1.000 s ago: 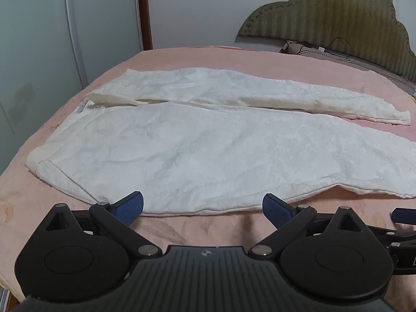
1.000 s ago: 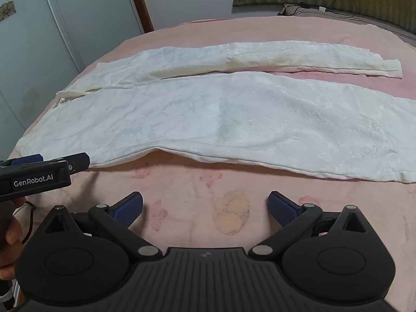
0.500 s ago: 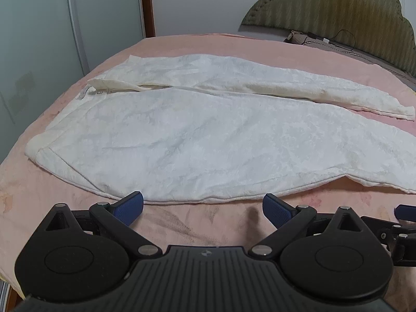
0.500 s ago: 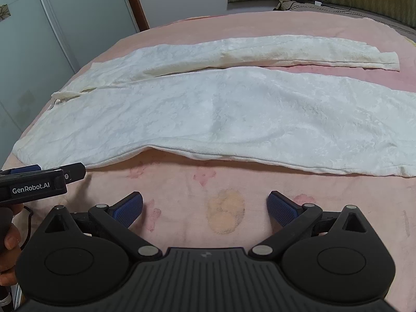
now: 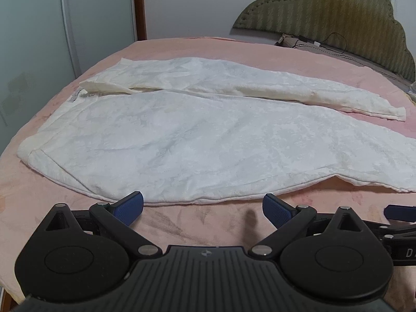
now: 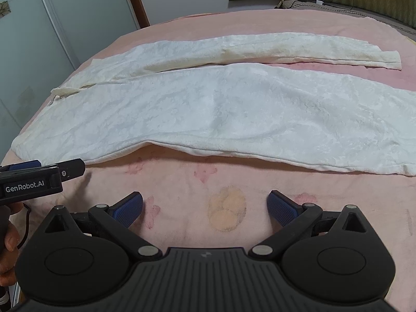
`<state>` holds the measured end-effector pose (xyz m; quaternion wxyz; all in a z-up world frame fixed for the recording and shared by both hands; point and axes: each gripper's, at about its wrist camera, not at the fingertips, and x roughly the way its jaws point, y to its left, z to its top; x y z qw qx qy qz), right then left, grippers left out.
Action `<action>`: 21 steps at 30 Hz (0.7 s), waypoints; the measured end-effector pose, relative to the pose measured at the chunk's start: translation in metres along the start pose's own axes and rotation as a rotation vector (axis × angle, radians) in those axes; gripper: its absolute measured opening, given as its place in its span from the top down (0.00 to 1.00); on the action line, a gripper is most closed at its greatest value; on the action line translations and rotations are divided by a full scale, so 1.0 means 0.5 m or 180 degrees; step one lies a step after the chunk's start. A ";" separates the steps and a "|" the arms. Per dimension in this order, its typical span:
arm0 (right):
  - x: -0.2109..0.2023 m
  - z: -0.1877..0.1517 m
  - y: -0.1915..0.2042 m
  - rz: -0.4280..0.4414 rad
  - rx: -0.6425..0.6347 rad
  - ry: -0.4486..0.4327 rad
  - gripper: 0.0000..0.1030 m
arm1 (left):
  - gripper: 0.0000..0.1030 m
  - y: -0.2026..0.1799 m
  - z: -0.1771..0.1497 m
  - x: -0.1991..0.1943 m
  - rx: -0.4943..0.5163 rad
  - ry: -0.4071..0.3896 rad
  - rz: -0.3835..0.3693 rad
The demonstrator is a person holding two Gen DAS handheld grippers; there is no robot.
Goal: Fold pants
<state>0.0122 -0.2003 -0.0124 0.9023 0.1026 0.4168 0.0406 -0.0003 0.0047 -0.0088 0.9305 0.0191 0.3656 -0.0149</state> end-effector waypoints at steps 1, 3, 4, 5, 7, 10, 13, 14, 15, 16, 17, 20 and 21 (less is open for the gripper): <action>0.000 0.000 0.001 -0.0002 0.0002 -0.0002 0.00 | 0.03 -0.002 -0.001 -0.001 0.0017 -0.0018 -0.0007; 0.000 0.000 0.001 -0.0001 0.0001 -0.0002 0.00 | 0.03 -0.006 -0.002 0.001 0.0059 -0.0023 0.0021; 0.001 -0.001 0.001 -0.0002 0.0004 -0.0007 0.00 | 0.03 -0.008 -0.003 0.003 0.0084 -0.0008 0.0038; 0.001 -0.002 0.002 -0.0005 0.0002 -0.0013 0.00 | 0.03 -0.010 -0.005 0.005 0.0110 0.0007 0.0028; 0.003 -0.005 0.004 -0.0029 -0.0032 -0.0036 0.00 | 0.03 -0.013 -0.011 0.012 0.0150 0.0060 0.0009; 0.012 -0.014 0.016 -0.0132 -0.0244 -0.0131 0.00 | 0.02 -0.016 -0.025 0.026 0.0196 0.0153 0.0022; 0.024 -0.027 0.032 -0.0278 -0.0536 -0.0258 0.00 | 0.00 -0.010 -0.036 0.037 0.0143 0.0189 0.0037; 0.027 -0.031 0.037 -0.0300 -0.0623 -0.0325 0.00 | 0.00 -0.007 -0.038 0.038 0.0119 0.0189 0.0031; 0.028 -0.036 0.035 -0.0277 -0.0655 -0.0408 0.00 | 0.00 -0.006 -0.039 0.038 0.0105 0.0186 0.0029; 0.029 -0.040 0.029 -0.0230 -0.0647 -0.0486 0.00 | 0.00 -0.006 -0.041 0.039 0.0096 0.0175 0.0036; 0.029 -0.043 0.023 -0.0188 -0.0624 -0.0554 0.00 | 0.00 -0.008 -0.043 0.039 0.0090 0.0159 0.0046; 0.029 -0.044 0.020 -0.0168 -0.0628 -0.0599 0.00 | 0.00 -0.010 -0.052 0.036 0.0077 0.0073 0.0061; 0.030 -0.043 0.022 -0.0177 -0.0647 -0.0601 0.00 | 0.00 -0.010 -0.054 0.036 0.0070 0.0052 0.0057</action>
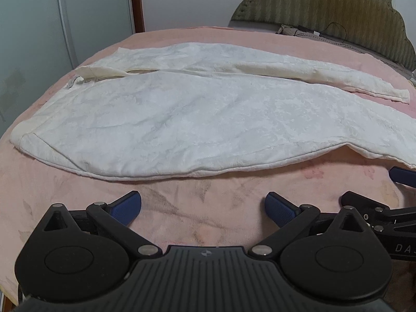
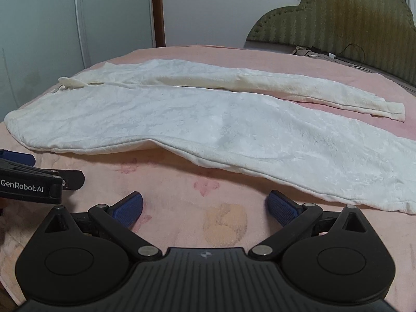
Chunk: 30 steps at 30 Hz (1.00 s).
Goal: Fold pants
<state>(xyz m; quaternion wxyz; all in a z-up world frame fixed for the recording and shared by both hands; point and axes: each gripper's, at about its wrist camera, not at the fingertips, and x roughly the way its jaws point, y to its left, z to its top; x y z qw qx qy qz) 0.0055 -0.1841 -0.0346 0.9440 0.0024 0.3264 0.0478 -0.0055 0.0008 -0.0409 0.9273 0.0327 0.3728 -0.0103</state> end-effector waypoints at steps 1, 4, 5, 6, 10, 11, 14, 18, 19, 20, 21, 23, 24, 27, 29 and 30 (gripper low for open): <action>0.001 0.001 0.000 0.0003 -0.0006 -0.0001 0.00 | 0.00 0.002 -0.001 0.001 -0.0015 -0.0017 -0.0011; 0.003 0.001 0.000 0.0018 0.0000 -0.0007 0.00 | 0.00 0.005 -0.004 0.002 -0.0045 -0.0053 -0.0036; 0.003 0.001 -0.001 0.0023 0.0001 -0.0010 0.00 | 0.00 0.005 -0.004 0.003 -0.0040 -0.0062 -0.0035; 0.003 0.000 -0.001 0.0029 0.0003 -0.0012 0.00 | 0.00 0.005 -0.004 0.003 -0.0039 -0.0069 -0.0035; 0.004 0.000 -0.001 0.0049 -0.0006 -0.0018 0.00 | 0.00 0.007 -0.007 0.004 -0.0049 -0.0101 -0.0046; 0.004 0.000 -0.001 0.0053 -0.0009 -0.0019 0.00 | 0.00 0.008 -0.007 0.004 -0.0050 -0.0107 -0.0050; 0.004 0.000 -0.001 0.0060 -0.0010 -0.0022 0.00 | 0.00 0.008 -0.009 0.004 -0.0050 -0.0113 -0.0051; 0.004 0.001 -0.001 0.0059 -0.0010 -0.0022 0.00 | 0.00 0.008 -0.010 0.003 -0.0051 -0.0117 -0.0052; 0.004 0.001 -0.001 0.0059 -0.0010 -0.0021 0.00 | 0.00 0.008 -0.010 0.003 -0.0050 -0.0120 -0.0053; 0.004 0.001 -0.001 0.0059 -0.0010 -0.0021 0.00 | 0.00 0.007 -0.010 0.003 -0.0050 -0.0120 -0.0054; 0.004 0.001 -0.002 0.0059 -0.0010 -0.0022 0.00 | 0.00 0.007 -0.010 0.002 -0.0049 -0.0123 -0.0054; 0.004 0.001 -0.002 0.0060 -0.0010 -0.0022 0.00 | 0.00 0.007 -0.010 0.003 -0.0042 -0.0131 -0.0056; 0.004 0.001 -0.001 0.0059 -0.0010 -0.0022 0.00 | 0.00 0.007 -0.010 0.003 -0.0040 -0.0135 -0.0057; 0.004 0.001 -0.001 0.0059 -0.0010 -0.0022 0.00 | 0.00 0.007 -0.011 0.002 -0.0032 -0.0152 -0.0063; 0.004 0.001 -0.001 0.0059 -0.0011 -0.0022 0.00 | 0.00 0.006 -0.012 0.002 -0.0028 -0.0158 -0.0066; 0.004 0.001 -0.001 0.0058 -0.0011 -0.0022 0.00 | 0.00 0.006 -0.013 0.002 -0.0027 -0.0159 -0.0066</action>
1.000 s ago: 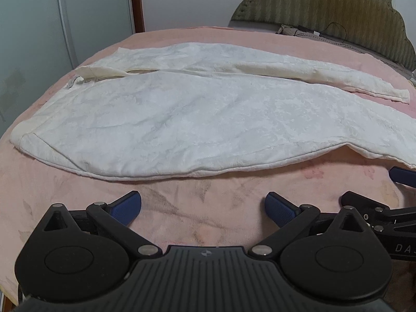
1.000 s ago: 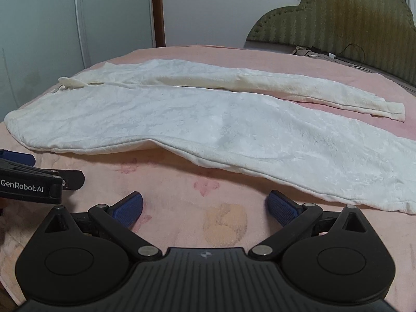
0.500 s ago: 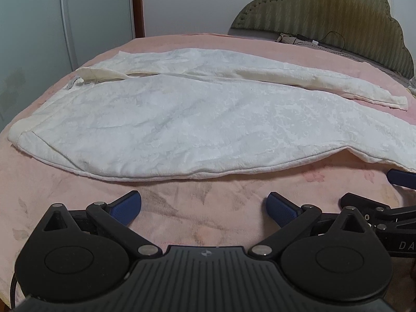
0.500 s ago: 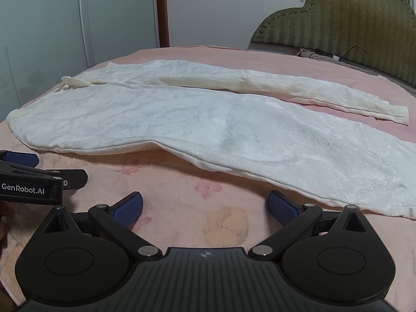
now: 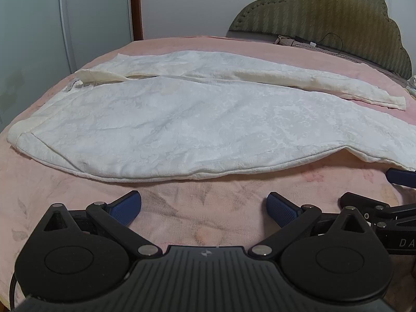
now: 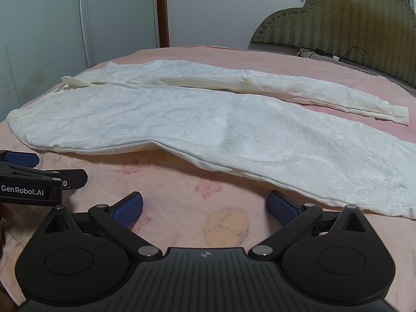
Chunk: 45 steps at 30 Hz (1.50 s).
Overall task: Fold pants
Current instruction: 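Reach the right tool to the pants' leg ends and close it on the hem while the left tool approaches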
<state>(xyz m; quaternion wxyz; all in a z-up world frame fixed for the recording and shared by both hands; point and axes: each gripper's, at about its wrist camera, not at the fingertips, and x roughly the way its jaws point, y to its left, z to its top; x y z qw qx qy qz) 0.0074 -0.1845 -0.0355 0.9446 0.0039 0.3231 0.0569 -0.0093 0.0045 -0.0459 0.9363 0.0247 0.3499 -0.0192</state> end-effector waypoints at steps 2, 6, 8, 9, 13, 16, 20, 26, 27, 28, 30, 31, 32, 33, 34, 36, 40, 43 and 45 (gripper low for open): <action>0.000 0.000 0.000 0.0002 0.0000 -0.0001 0.00 | 0.00 0.001 0.001 -0.002 0.0015 -0.0002 -0.0015; -0.007 -0.003 0.002 0.0099 -0.0150 -0.0001 0.00 | 0.03 0.009 0.005 -0.031 0.0051 -0.0164 -0.0130; -0.019 -0.003 0.000 0.0397 -0.0437 0.0043 0.00 | 0.01 0.012 0.011 -0.058 0.0100 -0.0388 -0.0203; -0.026 0.001 -0.003 0.0596 -0.0561 0.0085 0.00 | 0.01 0.011 0.017 -0.068 0.0136 -0.0481 -0.0219; -0.073 0.051 -0.023 0.1029 -0.0766 -0.0155 0.00 | 0.00 0.015 0.066 -0.071 0.0181 -0.0687 -0.0213; -0.073 0.119 -0.028 0.1078 -0.1007 -0.0372 0.00 | 0.00 0.028 0.121 -0.033 0.0003 -0.0648 -0.0081; 0.013 0.226 -0.021 0.0933 -0.1254 -0.0265 0.00 | 0.00 0.060 0.185 0.039 -0.0302 -0.0501 0.0100; 0.206 0.391 -0.011 0.1312 -0.1195 0.0058 0.00 | 0.00 0.088 0.204 0.129 -0.0272 -0.0494 0.0546; 0.241 0.419 -0.008 0.1322 -0.1154 0.0089 0.00 | 0.00 0.091 0.202 0.137 -0.0270 -0.0477 0.0555; 0.277 0.447 -0.006 0.1324 -0.1110 0.0118 0.00 | 0.00 0.093 0.198 0.147 -0.0264 -0.0447 0.0537; 0.352 0.496 0.006 0.1295 -0.1048 0.0199 0.03 | 0.00 0.092 0.189 0.165 -0.0205 -0.0347 0.0485; 0.391 0.517 0.011 0.1259 -0.1015 0.0246 0.09 | 0.01 0.090 0.183 0.175 -0.0144 -0.0257 0.0469; 0.431 0.535 0.017 0.1222 -0.0979 0.0309 0.12 | 0.01 0.090 0.181 0.178 -0.0101 -0.0195 0.0451; 0.470 0.550 0.022 0.1187 -0.0937 0.0366 0.16 | 0.01 0.091 0.182 0.174 -0.0064 -0.0202 0.0403; 0.504 0.561 0.027 0.1156 -0.0894 0.0413 0.19 | 0.01 0.095 0.186 0.167 0.0001 -0.0234 0.0324; 0.567 0.583 0.039 0.1159 -0.0814 0.0494 0.21 | 0.00 0.108 0.205 0.156 0.0189 -0.0283 0.0182; 0.657 0.608 0.069 0.1228 -0.0767 0.0554 0.22 | 0.00 0.158 0.278 0.181 0.0325 -0.0210 0.0183; 0.711 0.615 0.084 0.1313 -0.0715 0.0668 0.25 | 0.01 0.217 0.337 0.227 0.0001 0.0076 0.0191; 0.736 0.612 0.091 0.1446 -0.0668 0.0752 0.39 | 0.01 0.261 0.376 0.252 -0.0306 0.0154 0.0065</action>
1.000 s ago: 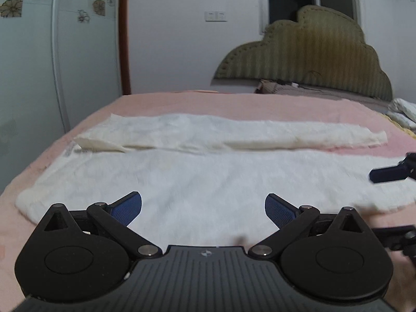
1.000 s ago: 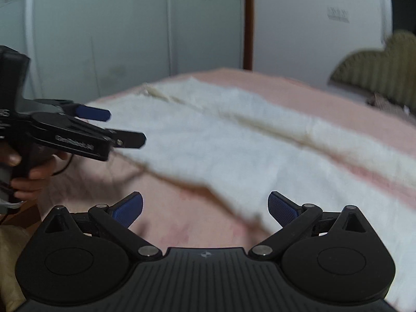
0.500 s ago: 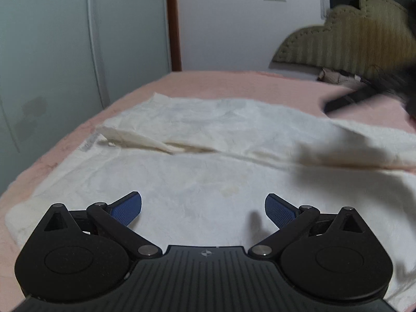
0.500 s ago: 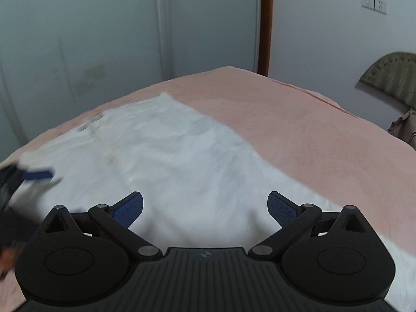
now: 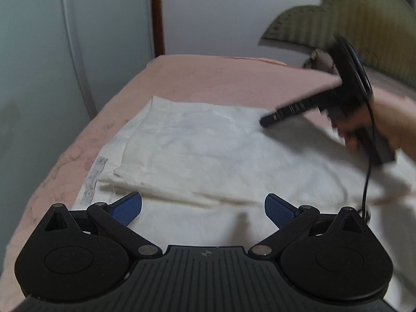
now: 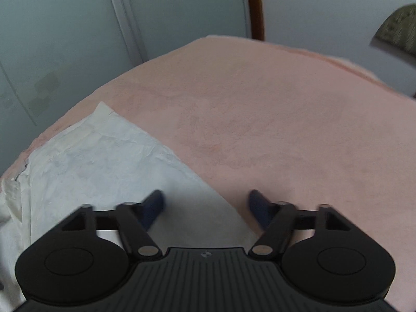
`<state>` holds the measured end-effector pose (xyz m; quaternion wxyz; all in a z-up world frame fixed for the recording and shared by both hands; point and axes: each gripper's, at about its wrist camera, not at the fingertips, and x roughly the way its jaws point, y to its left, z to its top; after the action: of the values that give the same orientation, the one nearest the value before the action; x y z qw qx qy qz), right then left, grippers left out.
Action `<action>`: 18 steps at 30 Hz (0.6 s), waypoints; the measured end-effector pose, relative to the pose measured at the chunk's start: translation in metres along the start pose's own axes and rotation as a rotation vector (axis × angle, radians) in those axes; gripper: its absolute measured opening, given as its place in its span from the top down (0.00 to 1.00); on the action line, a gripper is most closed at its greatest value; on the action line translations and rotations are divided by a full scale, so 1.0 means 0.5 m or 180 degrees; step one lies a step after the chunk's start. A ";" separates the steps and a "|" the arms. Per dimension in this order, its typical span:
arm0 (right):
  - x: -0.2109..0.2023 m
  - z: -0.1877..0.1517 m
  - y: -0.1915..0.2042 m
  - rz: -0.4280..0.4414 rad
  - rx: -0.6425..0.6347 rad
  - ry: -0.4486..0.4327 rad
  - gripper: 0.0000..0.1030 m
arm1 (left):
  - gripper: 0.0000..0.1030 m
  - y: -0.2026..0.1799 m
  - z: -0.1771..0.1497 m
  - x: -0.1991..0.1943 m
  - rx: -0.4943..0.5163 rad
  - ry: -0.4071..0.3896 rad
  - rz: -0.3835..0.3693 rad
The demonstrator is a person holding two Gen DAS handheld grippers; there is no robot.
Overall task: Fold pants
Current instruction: 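Reach the right tool to the pants' leg ends and close it on the hem while the left tool approaches, then close the left tool on the pants hem beside the right tool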
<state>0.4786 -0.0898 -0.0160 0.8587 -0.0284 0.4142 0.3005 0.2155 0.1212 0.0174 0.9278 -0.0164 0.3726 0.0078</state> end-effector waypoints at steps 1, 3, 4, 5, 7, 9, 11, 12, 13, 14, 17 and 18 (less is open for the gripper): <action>0.001 0.000 0.003 0.0028 -0.0057 -0.0052 0.50 | 0.01 0.016 0.020 0.011 -0.0143 0.0019 -0.0039; -0.007 -0.005 0.016 0.0125 -0.0211 -0.0091 0.67 | 0.01 0.043 0.062 0.037 -0.0432 0.0098 -0.0131; -0.015 -0.011 0.030 0.0071 -0.0369 -0.0147 0.72 | 0.02 0.054 0.084 0.054 -0.0609 0.0153 -0.0189; -0.025 -0.020 0.053 -0.0045 -0.0616 -0.0232 0.75 | 0.01 0.064 0.102 0.070 -0.0770 0.0195 -0.0275; -0.047 -0.046 0.108 -0.0278 -0.1192 -0.0390 0.84 | 0.02 0.081 0.138 0.112 -0.1069 0.0353 -0.0464; -0.061 -0.082 0.163 -0.0588 -0.1806 -0.0525 0.85 | 0.02 0.088 0.167 0.155 -0.1313 0.0516 -0.0606; -0.069 -0.121 0.204 -0.0769 -0.2333 -0.0617 0.86 | 0.02 0.089 0.192 0.196 -0.1461 0.0662 -0.0729; -0.072 -0.136 0.216 -0.0819 -0.2502 -0.0652 0.86 | 0.03 0.087 0.202 0.219 -0.1541 0.0747 -0.0764; -0.075 -0.154 0.227 -0.0875 -0.2689 -0.0707 0.86 | 0.03 0.089 0.212 0.240 -0.1632 0.0828 -0.0822; -0.078 -0.170 0.234 -0.0932 -0.2843 -0.0751 0.86 | 0.03 0.097 0.219 0.262 -0.1740 0.0903 -0.0870; -0.088 -0.203 0.245 -0.0962 -0.3044 -0.0861 0.86 | 0.03 0.112 0.240 0.308 -0.2006 0.1025 -0.0867; -0.087 -0.216 0.247 -0.0992 -0.3139 -0.0890 0.86 | 0.03 0.115 0.247 0.318 -0.2081 0.1024 -0.0827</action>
<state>0.3162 -0.0423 -0.0306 0.8249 -0.4492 0.0963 0.3293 0.4140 0.1836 -0.0049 0.7965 -0.3594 0.4861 0.0058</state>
